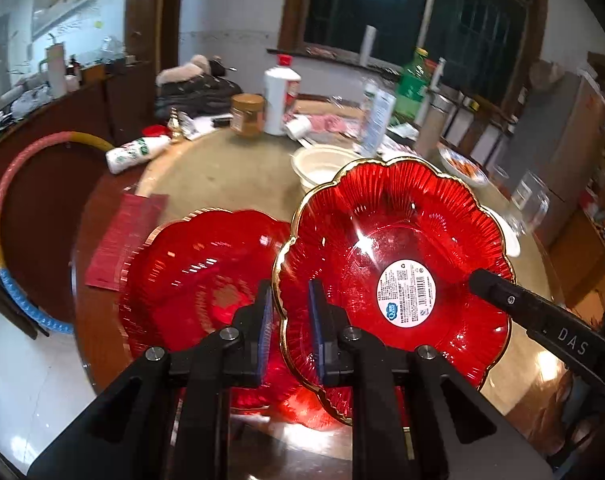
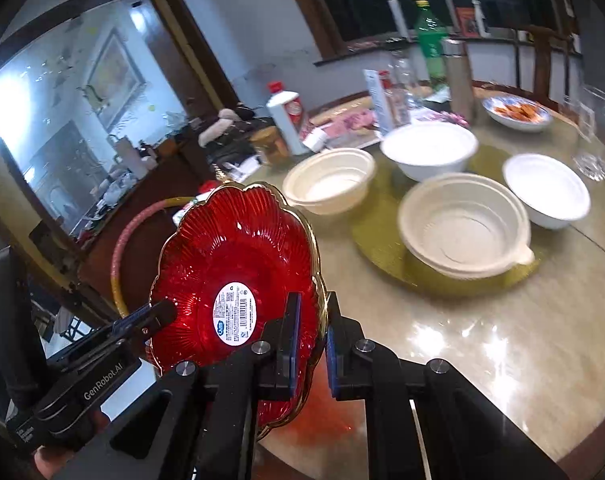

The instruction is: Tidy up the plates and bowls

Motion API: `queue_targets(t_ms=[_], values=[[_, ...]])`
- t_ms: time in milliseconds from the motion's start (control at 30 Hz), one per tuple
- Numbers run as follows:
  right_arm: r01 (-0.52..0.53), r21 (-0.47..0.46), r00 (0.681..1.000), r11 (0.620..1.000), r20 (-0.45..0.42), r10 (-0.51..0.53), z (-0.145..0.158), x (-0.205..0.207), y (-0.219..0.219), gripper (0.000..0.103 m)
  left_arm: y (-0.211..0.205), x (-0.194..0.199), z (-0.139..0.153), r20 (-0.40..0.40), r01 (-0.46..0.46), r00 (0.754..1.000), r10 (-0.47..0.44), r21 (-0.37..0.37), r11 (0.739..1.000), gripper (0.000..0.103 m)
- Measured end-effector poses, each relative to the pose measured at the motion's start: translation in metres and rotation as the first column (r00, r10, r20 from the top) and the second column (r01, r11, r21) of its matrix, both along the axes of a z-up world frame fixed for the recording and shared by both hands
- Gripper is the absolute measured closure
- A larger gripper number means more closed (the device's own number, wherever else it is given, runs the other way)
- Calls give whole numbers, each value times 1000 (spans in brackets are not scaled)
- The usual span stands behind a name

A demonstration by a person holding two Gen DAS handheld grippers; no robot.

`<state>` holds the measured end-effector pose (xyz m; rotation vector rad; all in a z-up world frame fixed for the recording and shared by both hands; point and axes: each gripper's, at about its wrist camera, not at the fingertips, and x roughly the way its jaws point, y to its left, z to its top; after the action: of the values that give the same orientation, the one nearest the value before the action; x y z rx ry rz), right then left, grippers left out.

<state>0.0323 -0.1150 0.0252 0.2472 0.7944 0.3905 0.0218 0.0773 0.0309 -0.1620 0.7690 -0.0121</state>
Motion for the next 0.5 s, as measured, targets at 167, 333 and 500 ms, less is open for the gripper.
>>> queue_targets(t_ms=[167, 333, 500], values=[[-47, 12, 999, 999, 2, 47, 4, 9, 22, 92, 20, -2, 3, 16, -59, 998, 59, -2, 998, 89], [-77, 18, 997, 997, -9, 77, 0, 21, 40, 91, 34, -4, 0, 17, -100, 995, 100, 1, 995, 89], [-103, 16, 994, 995, -42, 103, -13, 34, 59, 91, 50, 0, -11, -14, -141, 990, 141, -4, 990, 89]])
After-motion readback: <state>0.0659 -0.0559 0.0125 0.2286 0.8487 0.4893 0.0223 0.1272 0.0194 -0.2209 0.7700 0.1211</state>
